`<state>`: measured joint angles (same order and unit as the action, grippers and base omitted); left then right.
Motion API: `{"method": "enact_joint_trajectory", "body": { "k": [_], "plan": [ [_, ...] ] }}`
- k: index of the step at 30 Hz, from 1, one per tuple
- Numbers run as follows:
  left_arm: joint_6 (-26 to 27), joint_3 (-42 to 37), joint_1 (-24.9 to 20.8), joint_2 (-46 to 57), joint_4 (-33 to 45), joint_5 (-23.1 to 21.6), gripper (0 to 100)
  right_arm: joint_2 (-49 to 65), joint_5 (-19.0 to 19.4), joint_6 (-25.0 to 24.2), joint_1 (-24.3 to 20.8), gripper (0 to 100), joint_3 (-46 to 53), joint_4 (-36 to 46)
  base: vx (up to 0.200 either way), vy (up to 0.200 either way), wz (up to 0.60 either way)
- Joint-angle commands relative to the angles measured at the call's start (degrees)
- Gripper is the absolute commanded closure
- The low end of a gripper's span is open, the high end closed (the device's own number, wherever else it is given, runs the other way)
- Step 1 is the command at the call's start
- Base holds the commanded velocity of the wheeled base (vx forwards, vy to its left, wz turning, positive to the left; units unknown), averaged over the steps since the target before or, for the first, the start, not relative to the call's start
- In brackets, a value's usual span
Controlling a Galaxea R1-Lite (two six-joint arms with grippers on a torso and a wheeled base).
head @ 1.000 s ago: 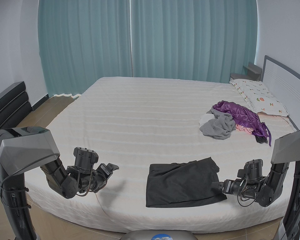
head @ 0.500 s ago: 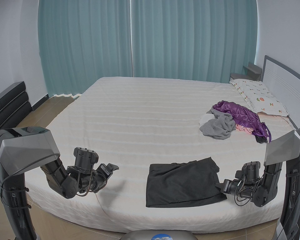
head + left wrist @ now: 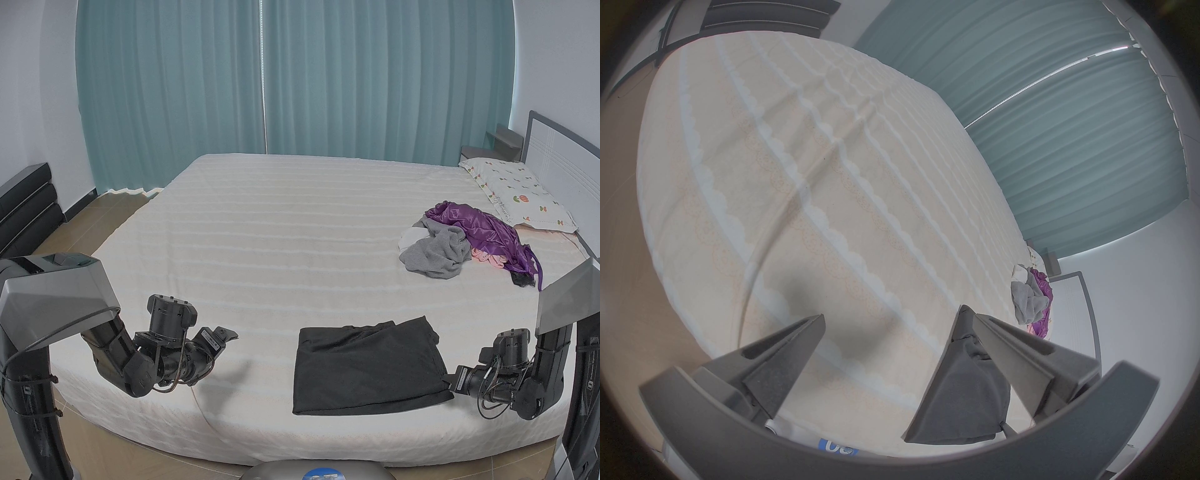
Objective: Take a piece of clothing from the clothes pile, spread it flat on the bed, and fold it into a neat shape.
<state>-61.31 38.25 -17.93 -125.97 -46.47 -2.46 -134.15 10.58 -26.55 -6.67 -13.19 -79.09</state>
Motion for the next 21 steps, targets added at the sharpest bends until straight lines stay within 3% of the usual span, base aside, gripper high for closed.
{"method": "enact_joint_trajectory", "body": {
  "k": [1, 4, 5, 9, 16, 21],
  "plan": [
    [-0.04, -0.02, 0.00, -0.07, -0.02, 0.00, 0, 0.20, 0.05, 0.45, 0.52, 100, 1.15, -0.62, 0.000, 0.000, 0.00],
    [-0.04, 0.07, 0.00, -0.07, -0.02, 0.00, 0, 0.20, 0.14, 0.71, 0.60, 100, 2.12, -0.89, 0.000, 0.000, 0.00],
    [-0.04, 0.07, 0.00, -0.07, -0.02, -0.09, 0, 0.29, 0.76, 1.33, 0.78, 0, 2.91, -0.89, 0.000, 0.000, 0.00],
    [-0.04, 0.07, 0.00, -0.07, -0.02, 0.00, 0, 0.29, 2.34, 4.05, 2.01, 0, 3.79, -1.06, 0.000, 0.000, 0.00],
    [-0.04, -0.02, 0.00, -0.07, -0.02, 0.00, 0, 0.29, 2.43, 3.08, 2.80, 0, -0.61, -1.06, 0.000, 0.000, 0.00],
    [-0.04, 0.24, 0.00, -0.33, -0.11, 0.53, 0, -1.12, 2.16, -4.91, 1.75, 0, -9.49, 0.52, 0.000, 0.000, 0.00]
  ]
}}
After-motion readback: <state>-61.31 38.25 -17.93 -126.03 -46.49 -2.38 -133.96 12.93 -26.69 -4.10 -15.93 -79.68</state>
